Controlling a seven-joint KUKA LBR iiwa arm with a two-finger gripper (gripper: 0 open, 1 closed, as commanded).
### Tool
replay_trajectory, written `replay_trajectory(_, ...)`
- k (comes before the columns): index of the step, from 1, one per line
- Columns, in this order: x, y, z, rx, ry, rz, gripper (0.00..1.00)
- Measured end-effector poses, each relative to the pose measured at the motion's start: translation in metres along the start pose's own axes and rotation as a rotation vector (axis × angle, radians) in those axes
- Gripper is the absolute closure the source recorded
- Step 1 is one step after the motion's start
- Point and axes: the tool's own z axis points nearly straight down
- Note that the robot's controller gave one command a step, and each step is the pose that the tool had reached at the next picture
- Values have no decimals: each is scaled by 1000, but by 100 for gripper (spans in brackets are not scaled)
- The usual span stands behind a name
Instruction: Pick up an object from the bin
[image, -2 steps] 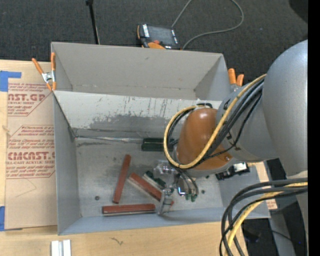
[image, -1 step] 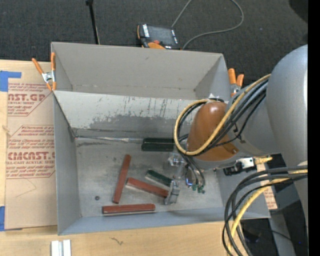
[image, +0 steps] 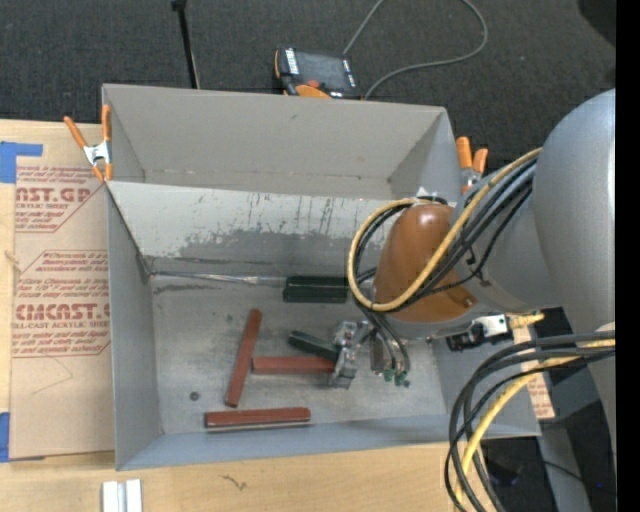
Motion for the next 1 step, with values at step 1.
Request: replay_trajectory(1,-33,-4,-76,-2,-10,0,100)
